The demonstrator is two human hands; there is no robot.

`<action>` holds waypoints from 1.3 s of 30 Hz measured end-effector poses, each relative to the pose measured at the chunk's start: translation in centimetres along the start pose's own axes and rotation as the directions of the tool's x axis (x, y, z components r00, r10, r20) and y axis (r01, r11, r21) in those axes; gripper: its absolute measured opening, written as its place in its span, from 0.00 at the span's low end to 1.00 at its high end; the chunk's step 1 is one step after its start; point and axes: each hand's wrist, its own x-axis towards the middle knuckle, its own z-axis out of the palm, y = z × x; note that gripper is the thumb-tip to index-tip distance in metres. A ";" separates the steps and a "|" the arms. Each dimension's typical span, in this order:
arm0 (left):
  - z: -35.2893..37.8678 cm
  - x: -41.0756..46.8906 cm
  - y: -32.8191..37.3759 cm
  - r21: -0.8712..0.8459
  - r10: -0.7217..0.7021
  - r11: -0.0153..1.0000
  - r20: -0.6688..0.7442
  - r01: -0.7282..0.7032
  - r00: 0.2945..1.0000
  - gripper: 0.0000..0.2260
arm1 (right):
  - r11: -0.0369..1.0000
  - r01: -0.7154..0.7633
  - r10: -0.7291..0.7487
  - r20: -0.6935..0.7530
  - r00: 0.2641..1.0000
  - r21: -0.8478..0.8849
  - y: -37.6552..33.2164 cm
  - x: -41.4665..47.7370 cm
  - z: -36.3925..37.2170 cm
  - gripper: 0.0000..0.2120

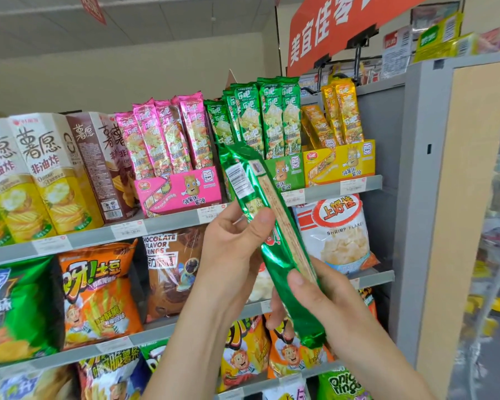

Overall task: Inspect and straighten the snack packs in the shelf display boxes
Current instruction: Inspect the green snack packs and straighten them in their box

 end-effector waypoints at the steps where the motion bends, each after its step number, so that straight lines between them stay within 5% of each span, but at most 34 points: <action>1: 0.1 0.0 0.0 -0.028 -0.007 1.000 0.034 0.008 0.999 0.23 | 0.989 -0.081 0.069 0.096 0.993 0.124 0.0 -0.3 -0.2 0.26; 3: 0.0 0.0 -0.1 -0.073 -0.038 0.996 0.071 0.043 0.997 0.27 | 0.929 -0.191 0.121 0.230 0.966 0.316 -0.3 0.0 -0.3 0.24; 4: 0.0 0.0 -0.2 -0.095 -0.055 0.993 0.086 0.063 0.995 0.27 | 0.935 -0.221 0.153 0.244 0.958 0.279 -0.3 0.1 -0.2 0.20; 6: -0.3 0.1 -0.4 -0.139 -0.076 0.986 0.129 0.094 0.989 0.23 | 0.968 -0.226 0.206 0.169 0.964 0.107 0.2 0.3 -0.2 0.16; 9: 0.0 0.4 -0.1 -0.132 -0.093 0.985 0.127 0.110 0.988 0.19 | 0.958 -0.104 0.077 0.112 0.991 0.267 0.6 0.3 -0.2 0.19; 13: 0.4 0.9 0.5 0.128 -0.030 0.991 -0.060 0.038 0.998 0.21 | 0.977 0.050 -0.081 -0.141 0.987 -0.208 1.2 0.1 0.1 0.16; 16: -0.1 1.3 0.9 0.252 0.067 0.967 -0.109 -0.038 0.992 0.14 | 0.764 0.075 -0.301 -0.251 0.920 -0.641 1.6 0.0 0.1 0.17; 18: -0.3 1.6 1.1 0.255 0.093 0.965 -0.143 -0.054 0.985 0.16 | 0.632 0.036 -0.353 -0.247 0.902 -0.774 1.9 -0.1 0.1 0.20; 23: -1.2 2.3 1.5 0.142 0.102 0.986 -0.108 -0.086 0.989 0.28 | 0.821 0.073 -0.248 -0.239 0.939 -0.566 2.2 0.6 -0.3 0.20; 27: -1.8 3.2 1.9 0.021 0.118 0.993 -0.059 -0.117 0.991 0.27 | 0.934 0.053 -0.136 -0.213 0.968 -0.354 2.1 1.3 -0.5 0.23; 30: -2.0 4.2 2.2 -0.009 0.141 0.990 -0.016 -0.141 0.990 0.26 | 0.902 0.088 -0.203 -0.236 0.950 -0.422 2.1 1.6 -0.4 0.20; 35: -2.2 6.3 2.9 0.001 0.170 0.985 0.028 -0.170 0.985 0.24 | 0.683 0.088 -0.373 -0.243 0.895 -0.725 1.8 2.6 -0.1 0.19; 39: -2.3 8.9 4.6 0.097 0.141 0.984 0.066 -0.147 0.988 0.17 | 0.634 0.086 -0.421 -0.250 0.872 -0.769 1.5 4.3 0.3 0.16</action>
